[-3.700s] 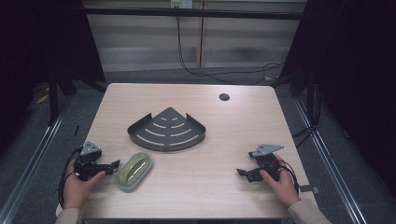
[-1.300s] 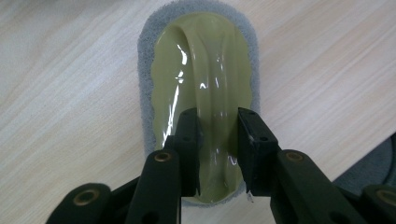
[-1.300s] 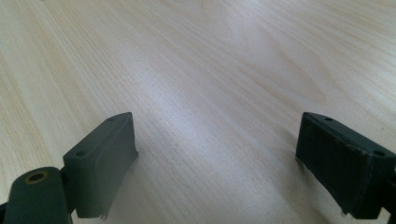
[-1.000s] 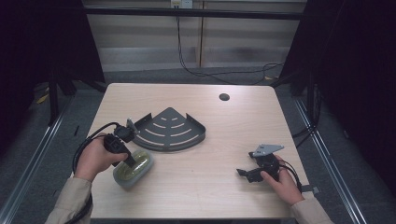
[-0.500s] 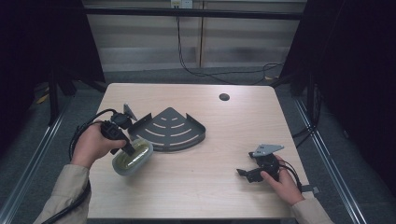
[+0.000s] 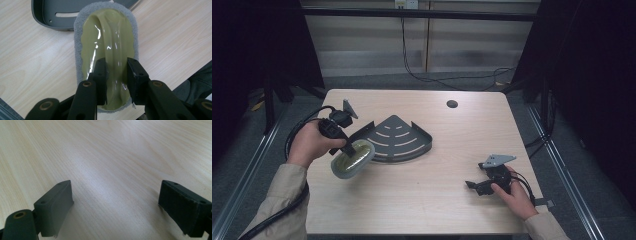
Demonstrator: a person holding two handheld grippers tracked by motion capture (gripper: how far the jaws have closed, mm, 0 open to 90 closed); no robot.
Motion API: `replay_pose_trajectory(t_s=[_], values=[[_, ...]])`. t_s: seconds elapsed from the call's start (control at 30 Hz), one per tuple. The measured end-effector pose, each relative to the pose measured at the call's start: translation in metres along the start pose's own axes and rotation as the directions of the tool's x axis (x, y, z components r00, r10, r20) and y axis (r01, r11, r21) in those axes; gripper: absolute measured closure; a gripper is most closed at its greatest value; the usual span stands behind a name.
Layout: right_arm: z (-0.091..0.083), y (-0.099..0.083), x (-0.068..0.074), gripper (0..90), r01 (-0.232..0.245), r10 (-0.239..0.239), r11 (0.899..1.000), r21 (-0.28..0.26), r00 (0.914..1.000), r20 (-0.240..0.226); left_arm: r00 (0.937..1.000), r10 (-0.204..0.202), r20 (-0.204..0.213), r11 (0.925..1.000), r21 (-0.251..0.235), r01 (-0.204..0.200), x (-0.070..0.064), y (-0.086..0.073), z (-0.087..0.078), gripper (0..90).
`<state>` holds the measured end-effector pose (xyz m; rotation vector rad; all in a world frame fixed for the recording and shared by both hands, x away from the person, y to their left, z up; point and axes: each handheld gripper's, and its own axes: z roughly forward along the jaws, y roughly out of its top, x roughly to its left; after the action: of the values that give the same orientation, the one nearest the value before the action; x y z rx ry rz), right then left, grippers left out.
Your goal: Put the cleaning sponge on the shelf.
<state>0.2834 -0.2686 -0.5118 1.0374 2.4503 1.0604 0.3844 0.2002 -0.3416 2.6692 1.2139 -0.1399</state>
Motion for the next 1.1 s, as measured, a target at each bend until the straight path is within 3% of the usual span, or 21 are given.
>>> replay_pose_trajectory(t_s=[0.37, 0.77, 1.1], values=[[0.000, 0.000, 0.000, 11.5, 0.000, 0.000, 1.000, 0.000, 1.0000, 0.000, 1.0000, 0.005, -0.003, 0.9999, -0.009, -0.005, 0.002, 0.021, -0.006, 71.1], [0.000, 0.000, 0.000, 11.5, 0.000, 0.000, 1.000, 0.000, 1.0000, 0.000, 0.9996, -0.024, -0.013, 0.9994, -0.027, 0.023, 0.012, 0.033, -0.004, 71.1], [0.000, 0.000, 0.000, 11.5, 0.000, 0.000, 1.000, 0.000, 1.0000, 0.000, 0.9996, -0.022, -0.017, 0.9985, -0.051, 0.021, 0.018, 0.046, -0.004, 71.1]])
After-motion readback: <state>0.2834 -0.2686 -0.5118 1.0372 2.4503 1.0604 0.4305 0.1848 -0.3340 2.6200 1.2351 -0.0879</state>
